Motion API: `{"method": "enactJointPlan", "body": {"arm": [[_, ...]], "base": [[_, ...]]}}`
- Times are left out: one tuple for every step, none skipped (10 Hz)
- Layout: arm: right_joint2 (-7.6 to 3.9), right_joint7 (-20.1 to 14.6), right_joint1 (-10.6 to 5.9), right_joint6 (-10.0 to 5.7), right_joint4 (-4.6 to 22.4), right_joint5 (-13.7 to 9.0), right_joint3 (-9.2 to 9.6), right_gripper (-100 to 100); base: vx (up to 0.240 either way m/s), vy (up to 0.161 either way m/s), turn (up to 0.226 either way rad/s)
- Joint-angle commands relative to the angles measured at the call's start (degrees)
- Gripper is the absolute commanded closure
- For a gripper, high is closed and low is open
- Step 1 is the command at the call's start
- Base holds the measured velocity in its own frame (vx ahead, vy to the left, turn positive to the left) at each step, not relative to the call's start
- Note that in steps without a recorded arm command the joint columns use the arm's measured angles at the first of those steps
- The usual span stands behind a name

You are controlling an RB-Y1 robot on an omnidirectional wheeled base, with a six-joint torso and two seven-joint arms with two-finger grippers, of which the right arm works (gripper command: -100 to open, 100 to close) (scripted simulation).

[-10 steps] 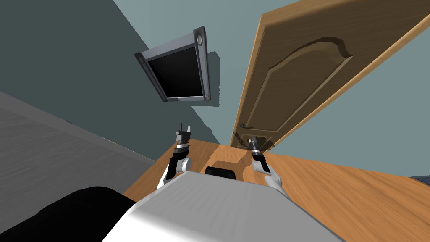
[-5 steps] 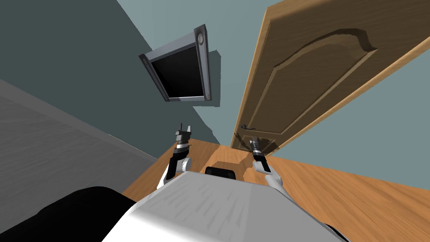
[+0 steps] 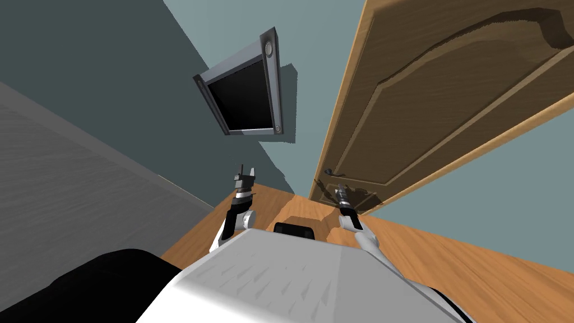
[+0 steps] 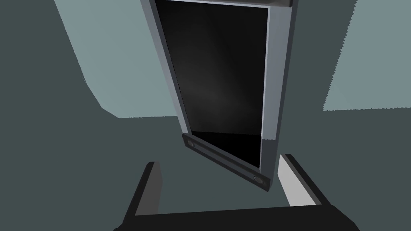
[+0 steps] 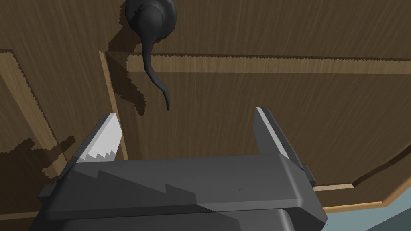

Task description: Pull the door open

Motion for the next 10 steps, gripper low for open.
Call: {"method": "enactJointPlan", "body": {"arm": [[-0.44,-0.1,-0.94,-0.06,2.3,-0.2,-0.28,-100],[-0.66,-0.2,-1.42,-0.13,3.5,-0.3,-0.42,-100],[-0.87,-0.2,-1.89,-0.19,4.7,-0.4,-0.55,-100],[-1.08,-0.3,-2.35,-0.26,5.8,-0.5,-0.68,-100],[-1.30,-0.4,-2.81,-0.32,7.0,-0.6,-0.82,-100],[-1.48,-0.4,-3.20,-0.38,8.0,-0.7,-0.93,-100],[-1.77,-0.5,-3.85,-0.47,9.6,-0.8,-1.12,-100],[-2.05,-0.6,-4.47,-0.55,11.2,-1.0,-1.30,-100],[-2.05,-0.6,-4.47,-0.55,11.2,-1.0,-1.30,-100],[-2.20,-0.6,-4.79,-0.60,12.0,-1.0,-1.39,-100]], "base": [[0.057,-0.072,0.125],[0.051,-0.071,0.095],[0.046,-0.063,0.073],[0.039,-0.055,0.084],[0.038,-0.051,0.097],[0.049,-0.052,0.067],[0.061,-0.067,0.103],[0.060,-0.081,0.132],[0.037,-0.052,0.039],[0.024,-0.029,0.024]]}}
